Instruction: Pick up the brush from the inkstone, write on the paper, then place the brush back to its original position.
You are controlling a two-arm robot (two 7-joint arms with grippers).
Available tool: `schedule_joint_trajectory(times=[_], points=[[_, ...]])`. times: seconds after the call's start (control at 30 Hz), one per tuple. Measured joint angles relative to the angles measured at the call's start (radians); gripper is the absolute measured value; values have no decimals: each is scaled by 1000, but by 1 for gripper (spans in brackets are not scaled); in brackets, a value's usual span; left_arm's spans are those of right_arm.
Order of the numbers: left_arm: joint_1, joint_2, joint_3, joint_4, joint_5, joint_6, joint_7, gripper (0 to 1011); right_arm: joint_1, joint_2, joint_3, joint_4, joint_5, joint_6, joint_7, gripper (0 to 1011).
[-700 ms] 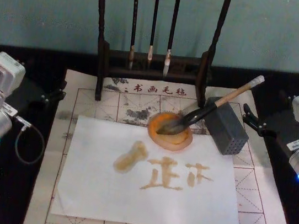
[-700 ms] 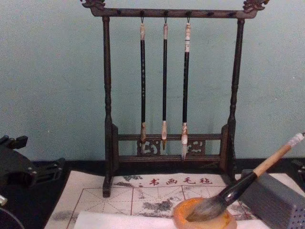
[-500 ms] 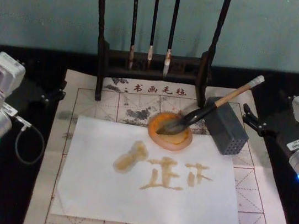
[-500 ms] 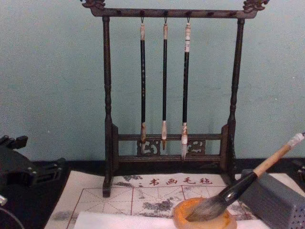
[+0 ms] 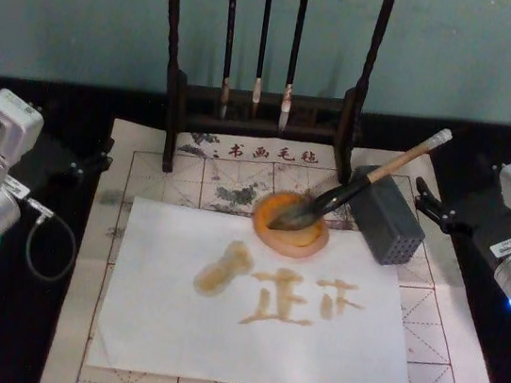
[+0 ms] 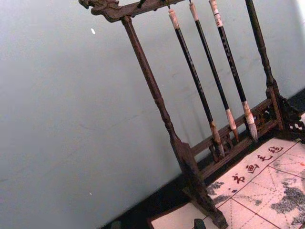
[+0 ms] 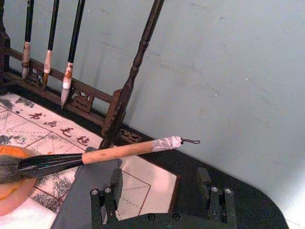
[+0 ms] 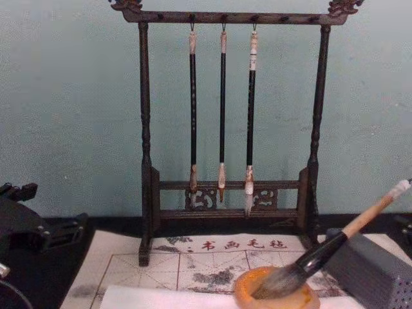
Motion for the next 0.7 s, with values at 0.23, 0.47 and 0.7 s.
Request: schedule_joint_trajectory(times=[0.23, 0.47, 0.7], points=[[0, 0, 0, 0, 0, 0, 0, 1001, 0, 0, 0, 0, 0, 0, 0, 1002], [0, 0, 0, 0, 0, 0, 0, 1001, 0, 0, 0, 0, 0, 0, 0, 1003], [0, 0, 0, 0, 0, 0, 0, 1001, 0, 0, 0, 0, 0, 0, 0, 1002]])
